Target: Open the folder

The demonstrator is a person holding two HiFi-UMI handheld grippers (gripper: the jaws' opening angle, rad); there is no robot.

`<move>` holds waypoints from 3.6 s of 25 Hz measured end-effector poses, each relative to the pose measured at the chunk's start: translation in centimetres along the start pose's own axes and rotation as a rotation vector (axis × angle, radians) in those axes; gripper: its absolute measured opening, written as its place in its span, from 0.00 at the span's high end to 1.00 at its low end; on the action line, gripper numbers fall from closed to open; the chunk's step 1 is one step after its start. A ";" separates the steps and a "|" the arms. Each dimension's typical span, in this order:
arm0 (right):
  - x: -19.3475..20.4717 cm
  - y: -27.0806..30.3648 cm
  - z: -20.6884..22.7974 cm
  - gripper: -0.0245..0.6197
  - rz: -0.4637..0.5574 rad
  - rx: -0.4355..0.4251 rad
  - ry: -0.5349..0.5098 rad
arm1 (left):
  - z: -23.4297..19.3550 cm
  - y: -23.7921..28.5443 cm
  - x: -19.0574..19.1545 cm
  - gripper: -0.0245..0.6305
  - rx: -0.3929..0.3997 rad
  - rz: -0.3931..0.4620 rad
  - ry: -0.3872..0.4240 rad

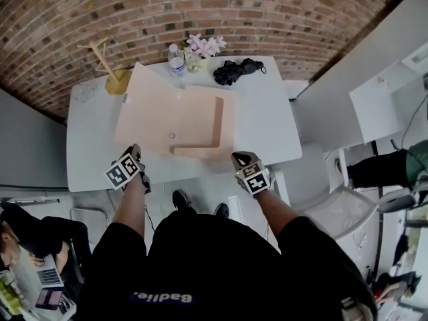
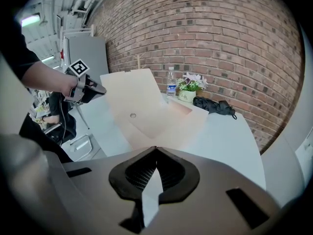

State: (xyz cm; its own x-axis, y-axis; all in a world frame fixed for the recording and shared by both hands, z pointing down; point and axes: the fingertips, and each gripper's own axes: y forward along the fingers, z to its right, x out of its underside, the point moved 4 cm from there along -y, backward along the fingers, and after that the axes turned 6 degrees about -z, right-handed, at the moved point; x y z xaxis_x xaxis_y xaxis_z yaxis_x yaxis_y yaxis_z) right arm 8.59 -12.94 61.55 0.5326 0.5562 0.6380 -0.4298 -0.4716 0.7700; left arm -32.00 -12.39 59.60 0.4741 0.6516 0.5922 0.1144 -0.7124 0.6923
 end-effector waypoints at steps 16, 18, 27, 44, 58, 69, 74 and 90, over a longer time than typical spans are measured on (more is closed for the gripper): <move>-1.7 -4.8 -0.9 0.92 0.135 -0.043 -0.009 | 5.7 -5.1 2.7 0.85 0.149 0.054 0.089; -2.0 -5.3 -1.0 0.92 0.155 -0.049 -0.005 | 6.9 -6.0 3.0 0.86 0.176 0.064 0.111; -5.9 -11.0 -2.8 0.92 0.315 -0.092 0.001 | 14.9 -11.1 4.3 0.92 0.355 0.137 0.267; -9.3 -20.4 -5.3 0.92 0.516 -0.174 -0.025 | 26.1 -19.1 5.3 0.96 0.613 0.213 0.472; -10.0 -23.9 -7.2 0.92 0.584 -0.243 -0.045 | 30.5 -21.3 7.2 0.96 0.689 0.224 0.609; -9.8 -24.2 -7.0 0.92 0.592 -0.260 -0.041 | 31.0 -21.0 7.6 0.96 0.705 0.215 0.635; -9.8 -24.3 -7.0 0.92 0.591 -0.261 -0.031 | 31.2 -21.2 7.4 0.96 0.707 0.219 0.640; -10.1 -24.3 -7.2 0.92 0.594 -0.255 -0.034 | 31.0 -21.6 7.4 0.96 0.700 0.217 0.653</move>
State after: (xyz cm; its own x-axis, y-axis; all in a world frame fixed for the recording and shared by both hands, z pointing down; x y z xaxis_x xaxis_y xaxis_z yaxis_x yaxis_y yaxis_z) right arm 8.40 -2.16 36.48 0.1718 0.2272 0.9586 -0.8160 -0.5124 0.2677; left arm -3.86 -0.29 36.27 -0.0058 0.3543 0.9351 0.6735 -0.6898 0.2655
